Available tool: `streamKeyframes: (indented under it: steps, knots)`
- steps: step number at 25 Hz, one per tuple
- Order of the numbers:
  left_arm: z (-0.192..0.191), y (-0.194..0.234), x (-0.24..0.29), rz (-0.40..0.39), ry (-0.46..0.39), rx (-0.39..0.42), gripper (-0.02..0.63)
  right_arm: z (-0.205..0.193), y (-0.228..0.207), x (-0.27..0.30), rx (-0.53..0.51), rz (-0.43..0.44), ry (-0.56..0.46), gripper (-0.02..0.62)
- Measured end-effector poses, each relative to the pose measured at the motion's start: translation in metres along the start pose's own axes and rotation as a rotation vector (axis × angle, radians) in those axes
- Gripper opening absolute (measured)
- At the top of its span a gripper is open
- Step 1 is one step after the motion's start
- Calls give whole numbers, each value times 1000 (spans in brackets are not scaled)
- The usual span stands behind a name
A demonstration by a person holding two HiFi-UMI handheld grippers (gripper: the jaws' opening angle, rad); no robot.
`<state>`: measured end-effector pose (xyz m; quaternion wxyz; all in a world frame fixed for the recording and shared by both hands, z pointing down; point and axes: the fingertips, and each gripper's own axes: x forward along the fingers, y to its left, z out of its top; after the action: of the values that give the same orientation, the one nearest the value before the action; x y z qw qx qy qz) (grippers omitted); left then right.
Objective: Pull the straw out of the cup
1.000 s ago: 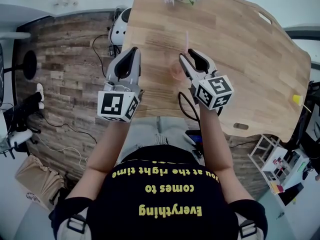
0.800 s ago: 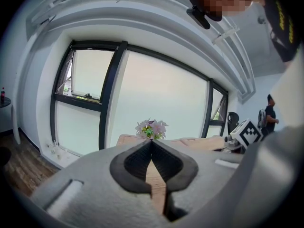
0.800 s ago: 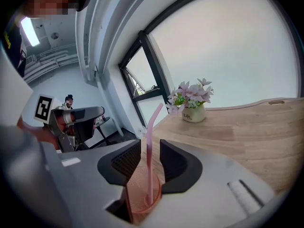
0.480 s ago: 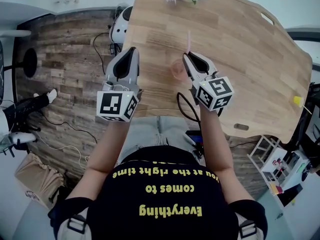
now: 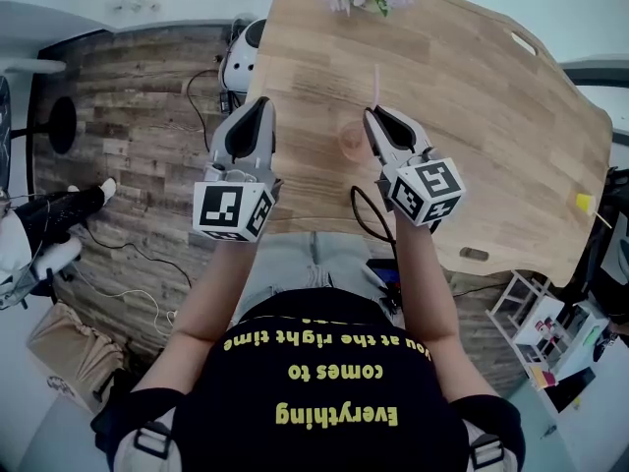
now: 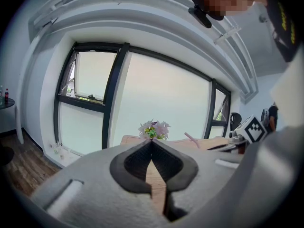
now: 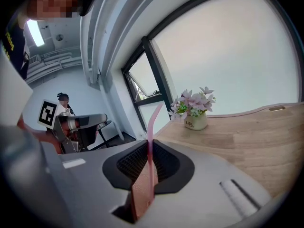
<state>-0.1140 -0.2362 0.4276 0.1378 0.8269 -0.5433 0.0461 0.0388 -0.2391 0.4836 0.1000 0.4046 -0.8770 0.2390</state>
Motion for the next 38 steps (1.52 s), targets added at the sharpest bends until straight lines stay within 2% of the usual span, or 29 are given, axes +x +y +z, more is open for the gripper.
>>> streamKeyframes:
  steps: [21, 28, 38]
  knots:
    - [40, -21, -15, -43, -65, 33, 0, 96, 20, -66, -38, -24, -203, 38]
    - [55, -33, -19, -67, -89, 47, 0, 123, 20, -93, -60, -60, -261, 38]
    - [67, -44, -19, -105, -104, 64, 0, 140, 5, -131, -87, -149, -301, 38]
